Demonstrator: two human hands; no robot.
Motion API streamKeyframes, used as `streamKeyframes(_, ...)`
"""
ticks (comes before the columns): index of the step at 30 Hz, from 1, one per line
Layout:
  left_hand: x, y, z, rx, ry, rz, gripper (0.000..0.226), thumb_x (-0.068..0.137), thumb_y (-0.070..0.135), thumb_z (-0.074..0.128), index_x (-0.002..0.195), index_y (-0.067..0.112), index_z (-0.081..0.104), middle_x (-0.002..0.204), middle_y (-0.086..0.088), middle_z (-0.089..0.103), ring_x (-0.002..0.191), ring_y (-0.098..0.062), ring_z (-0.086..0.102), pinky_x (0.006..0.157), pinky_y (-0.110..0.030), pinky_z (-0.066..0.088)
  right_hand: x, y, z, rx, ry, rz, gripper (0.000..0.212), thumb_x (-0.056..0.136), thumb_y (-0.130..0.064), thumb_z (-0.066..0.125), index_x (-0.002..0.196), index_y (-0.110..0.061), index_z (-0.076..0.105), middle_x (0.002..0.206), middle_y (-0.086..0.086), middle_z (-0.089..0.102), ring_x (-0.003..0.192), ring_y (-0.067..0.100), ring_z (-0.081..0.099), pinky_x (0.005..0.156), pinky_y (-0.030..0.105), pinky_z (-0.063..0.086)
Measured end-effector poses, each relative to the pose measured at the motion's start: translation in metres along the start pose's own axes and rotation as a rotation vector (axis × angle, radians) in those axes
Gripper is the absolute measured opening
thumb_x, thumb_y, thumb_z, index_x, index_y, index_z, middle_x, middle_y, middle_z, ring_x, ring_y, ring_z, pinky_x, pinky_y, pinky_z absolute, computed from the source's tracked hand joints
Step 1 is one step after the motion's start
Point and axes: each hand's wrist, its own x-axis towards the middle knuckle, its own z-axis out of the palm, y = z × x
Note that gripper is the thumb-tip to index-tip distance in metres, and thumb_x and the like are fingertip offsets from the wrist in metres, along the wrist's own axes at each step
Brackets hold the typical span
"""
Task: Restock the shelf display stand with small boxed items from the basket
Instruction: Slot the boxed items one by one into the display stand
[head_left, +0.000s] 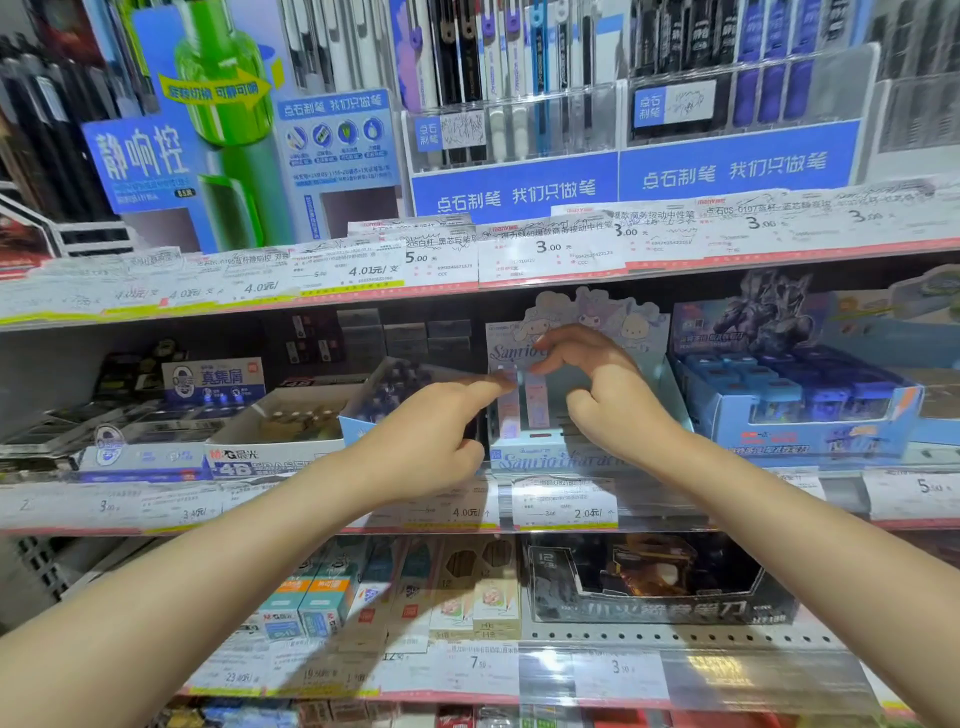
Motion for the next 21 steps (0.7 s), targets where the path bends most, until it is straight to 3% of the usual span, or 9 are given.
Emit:
streamKeyframes(4, 0.000, 0.000, -0.003, -0.001, -0.024, 0.004, 0.065, 0.083, 0.005, 0.047, 0.145, 0.020, 0.030, 0.133, -0.011, 0.055, 0.085, -0.021, 0.063, 0.081, -0.027, 0.046, 0.000, 0.002, 0.004, 0.025, 0.010, -0.003, 0.050, 0.057, 0.003, 0.031, 0.091, -0.005, 0.068, 0.113, 0.000, 0.054, 0.118, 0.021, 0.047, 0.102, 0.025, 0.032)
streamKeyframes(7, 0.001, -0.001, -0.002, 0.003, -0.032, 0.020, 0.067, 0.083, 0.005, 0.046, 0.145, 0.022, 0.029, 0.127, -0.011, 0.059, 0.059, -0.008, 0.052, 0.064, -0.024, 0.039, -0.001, 0.003, 0.006, 0.040, 0.027, 0.002, 0.048, 0.058, 0.006, 0.032, 0.088, -0.006, 0.068, 0.113, -0.002, 0.053, 0.117, 0.018, 0.047, 0.104, 0.026, 0.034)
streamKeyframes(10, 0.002, -0.003, -0.002, 0.004, -0.039, 0.036, 0.067, 0.083, 0.004, 0.046, 0.145, 0.023, 0.029, 0.117, -0.011, 0.062, 0.057, -0.008, 0.050, 0.053, -0.019, 0.032, -0.004, 0.002, 0.007, 0.028, 0.053, 0.028, 0.044, 0.060, 0.005, 0.033, 0.085, -0.004, 0.068, 0.106, -0.006, 0.054, 0.111, 0.014, 0.048, 0.095, 0.016, 0.031)
streamKeyframes(14, 0.003, -0.003, -0.002, 0.002, -0.035, 0.042, 0.067, 0.083, 0.003, 0.046, 0.145, 0.022, 0.029, 0.112, -0.013, 0.063, 0.053, -0.006, 0.046, 0.049, -0.011, 0.033, -0.003, 0.003, 0.008, 0.070, 0.063, 0.022, 0.046, 0.058, 0.001, 0.031, 0.082, -0.003, 0.070, 0.105, -0.005, 0.057, 0.107, 0.013, 0.049, 0.096, 0.018, 0.032)
streamKeyframes(16, 0.003, -0.003, -0.003, 0.000, -0.031, 0.057, 0.065, 0.084, 0.003, 0.046, 0.145, 0.022, 0.030, 0.115, -0.013, 0.063, 0.056, -0.006, 0.048, 0.051, -0.010, 0.034, -0.002, 0.002, 0.005, 0.119, 0.033, 0.058, 0.045, 0.062, 0.007, 0.032, 0.084, -0.003, 0.070, 0.106, -0.004, 0.058, 0.108, 0.015, 0.051, 0.093, 0.011, 0.035)
streamKeyframes(18, 0.002, -0.003, -0.002, 0.003, -0.031, 0.058, 0.063, 0.086, 0.005, 0.047, 0.144, 0.021, 0.030, 0.124, -0.012, 0.060, 0.076, -0.014, 0.055, 0.062, -0.016, 0.036, -0.004, 0.000, 0.002, 0.181, 0.009, 0.112, 0.047, 0.067, 0.013, 0.035, 0.094, -0.008, 0.067, 0.108, -0.003, 0.059, 0.109, 0.015, 0.052, 0.088, -0.001, 0.034)
streamKeyframes(21, -0.003, -0.006, 0.006, 0.014, 0.046, 0.077, 0.062, 0.085, 0.013, 0.048, 0.144, 0.021, 0.031, 0.132, -0.010, 0.053, 0.107, -0.019, 0.051, 0.089, -0.026, 0.042, -0.016, -0.009, 0.000, 0.295, 0.080, 0.130, 0.051, 0.066, 0.000, 0.039, 0.110, -0.017, 0.057, 0.111, -0.002, 0.059, 0.109, 0.014, 0.054, 0.095, 0.014, 0.040)
